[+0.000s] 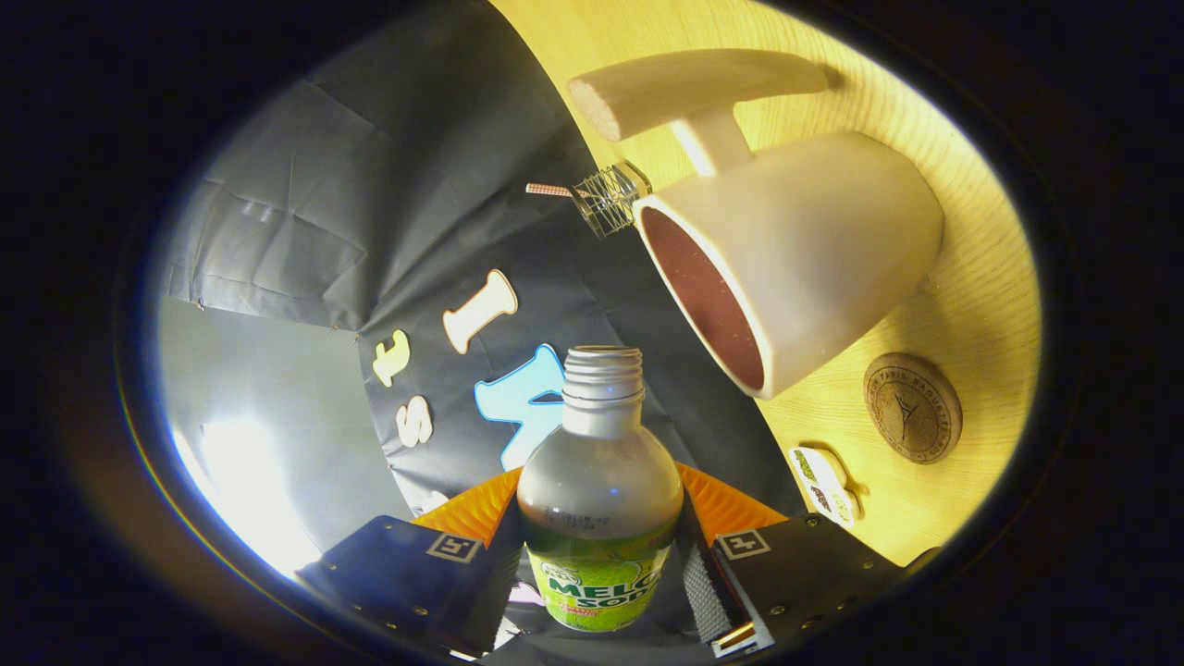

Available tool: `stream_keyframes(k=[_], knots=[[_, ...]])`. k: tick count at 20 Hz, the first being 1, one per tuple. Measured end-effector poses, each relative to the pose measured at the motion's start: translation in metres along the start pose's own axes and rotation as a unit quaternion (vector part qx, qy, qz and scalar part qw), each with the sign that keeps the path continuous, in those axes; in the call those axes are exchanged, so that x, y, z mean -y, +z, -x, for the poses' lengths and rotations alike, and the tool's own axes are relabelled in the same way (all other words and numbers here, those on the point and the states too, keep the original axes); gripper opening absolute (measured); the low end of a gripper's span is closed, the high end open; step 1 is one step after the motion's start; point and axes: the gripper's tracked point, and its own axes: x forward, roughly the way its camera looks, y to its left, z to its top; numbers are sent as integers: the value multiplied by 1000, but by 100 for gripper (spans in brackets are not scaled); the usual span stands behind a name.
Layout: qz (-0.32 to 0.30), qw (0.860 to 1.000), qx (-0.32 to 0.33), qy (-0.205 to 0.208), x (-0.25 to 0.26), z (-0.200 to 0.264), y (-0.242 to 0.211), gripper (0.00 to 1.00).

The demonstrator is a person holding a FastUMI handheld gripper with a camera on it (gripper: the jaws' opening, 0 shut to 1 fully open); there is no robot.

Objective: Take the bottle from table, then pour the juice into the cup, finally place the bottle on the coaster

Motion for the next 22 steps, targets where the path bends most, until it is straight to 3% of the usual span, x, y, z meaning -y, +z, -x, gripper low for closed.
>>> stream_keyframes(k=[10, 13, 15, 19, 22], knots=[[10, 1000, -6, -5, 3, 0, -2, 77], [81, 996, -17, -38, 10, -1, -4, 77], [161, 985, -20, -65, 14, -2, -1, 77], [239, 969, -23, -63, -2, -3, 5, 77], [344, 935, -41, -79, 1, -6, -2, 77]])
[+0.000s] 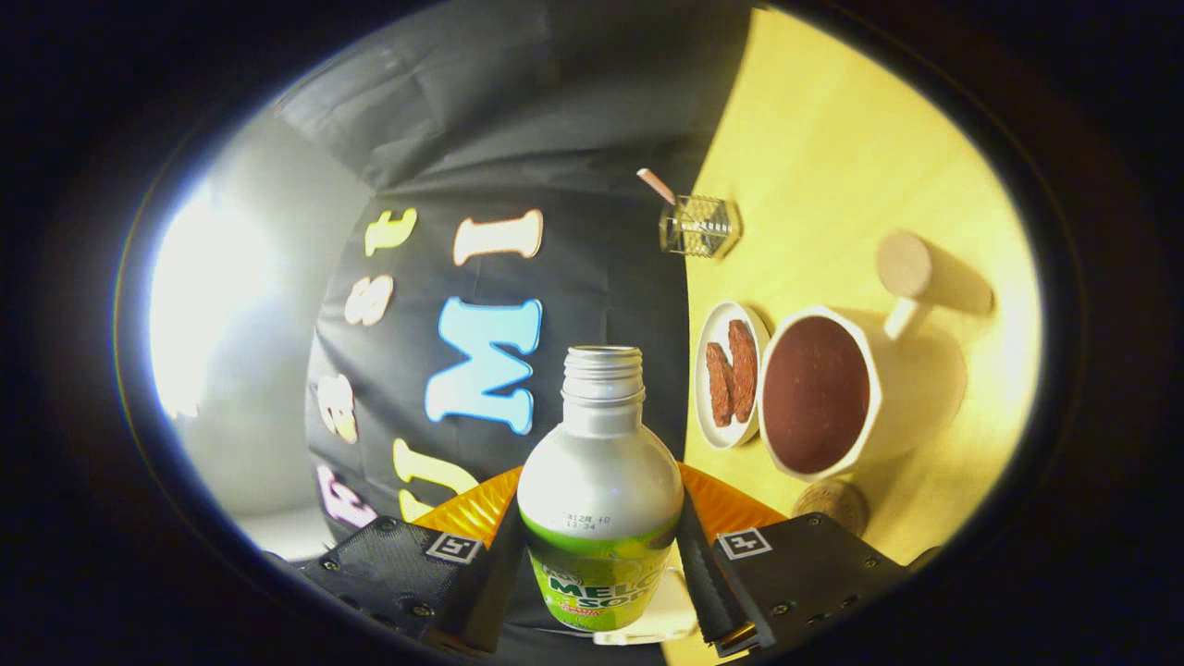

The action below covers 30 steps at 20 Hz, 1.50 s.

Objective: Take the bottle from table, then pour the juice into the cup, finally place the bottle on the coaster

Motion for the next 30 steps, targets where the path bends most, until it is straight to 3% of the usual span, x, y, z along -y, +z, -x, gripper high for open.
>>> stream_keyframes(k=[4, 8, 11, 16, 18, 21, 25, 28, 30], knots=[[134, 991, -10, 11, -22, 11, -2, 77], [292, 956, -9, -13, -38, 14, -9, 77], [418, 908, -7, -28, -52, 21, -16, 78], [596, 803, 3, 19, -86, 44, -57, 78], [627, 778, -1, 20, -86, 47, -69, 78], [629, 776, -17, 36, -83, 45, -93, 78], [650, 759, -18, 21, -70, 38, -96, 78], [642, 765, -36, 21, -59, 32, -105, 78], [647, 762, -33, 15, -55, 30, -102, 78]])
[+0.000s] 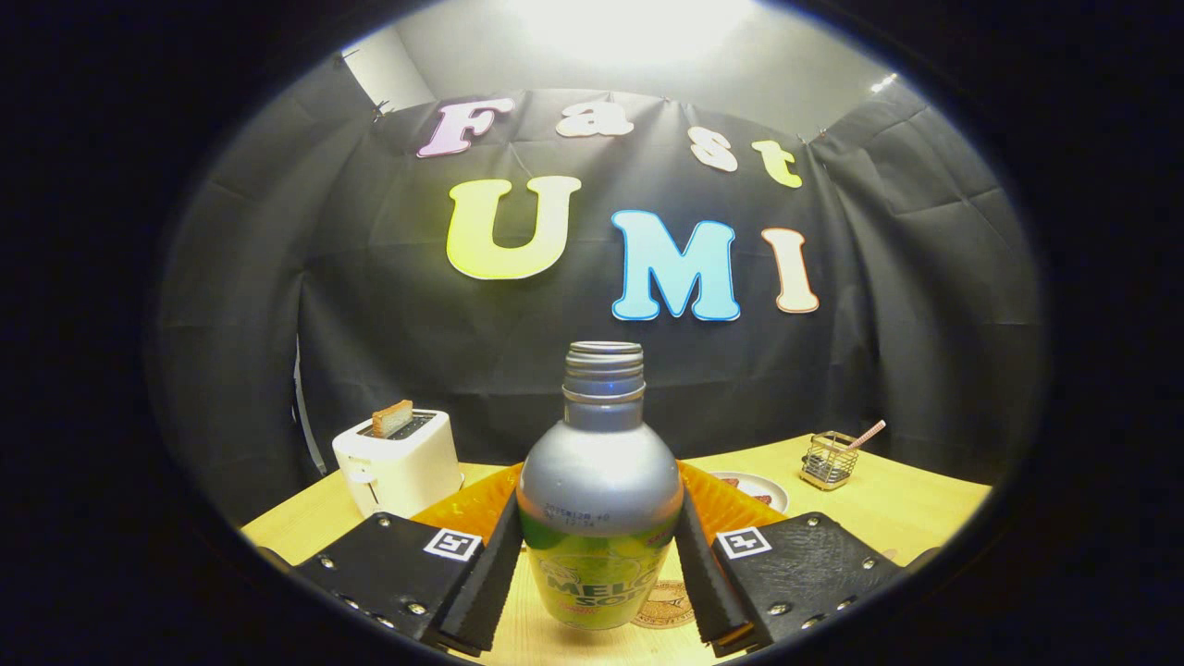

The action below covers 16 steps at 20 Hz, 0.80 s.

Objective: Take the bottle from table, then pour the juice into the cup, finally place the bottle on the coaster

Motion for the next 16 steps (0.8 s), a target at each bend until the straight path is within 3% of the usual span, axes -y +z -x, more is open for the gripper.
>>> stream_keyframes(k=[9, 16], knots=[[37, 999, 5, -16, 23, -25, -24, 78], [24, 999, -14, -29, 45, -44, -54, 78]])
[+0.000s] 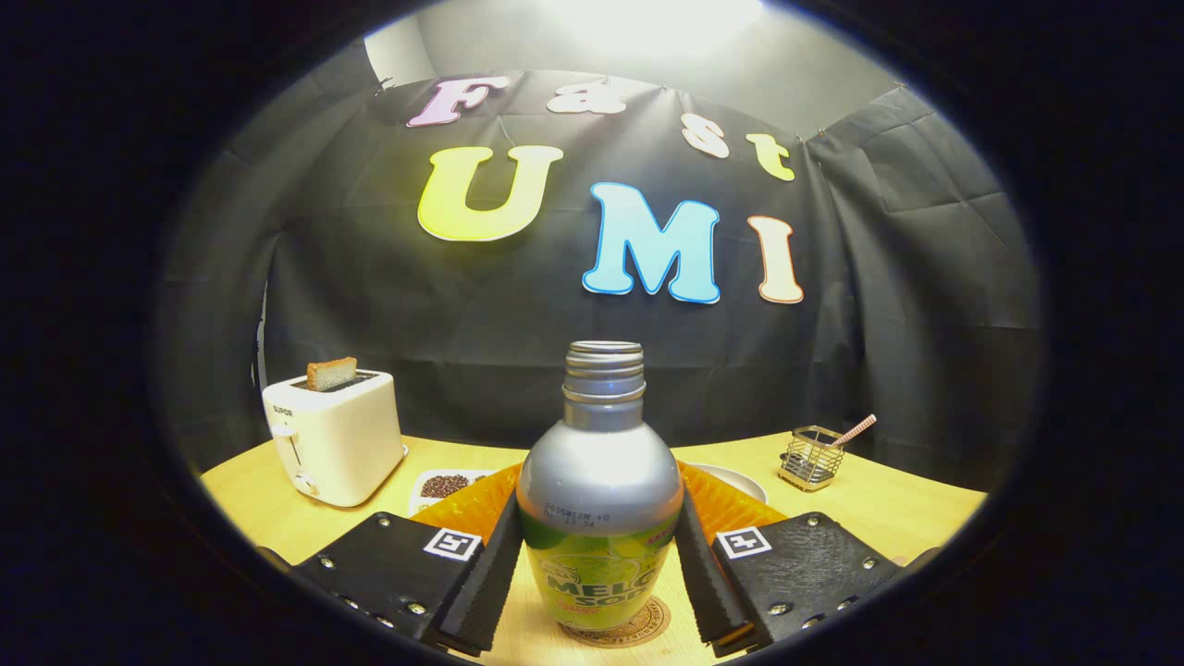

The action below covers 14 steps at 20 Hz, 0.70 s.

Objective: Take the bottle from table, then pour the juice into the cup, finally place the bottle on the coaster

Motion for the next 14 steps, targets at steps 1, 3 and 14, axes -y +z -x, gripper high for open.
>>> stream_keyframes(k=[1, 3, 14], knots=[[-1, 1000, -2, 0, 1, -2, -4, 78], [-3, 1000, -10, 4, 2, -7, -14, 78], [-36, 999, -5, -6, 19, -14, -39, 78]])
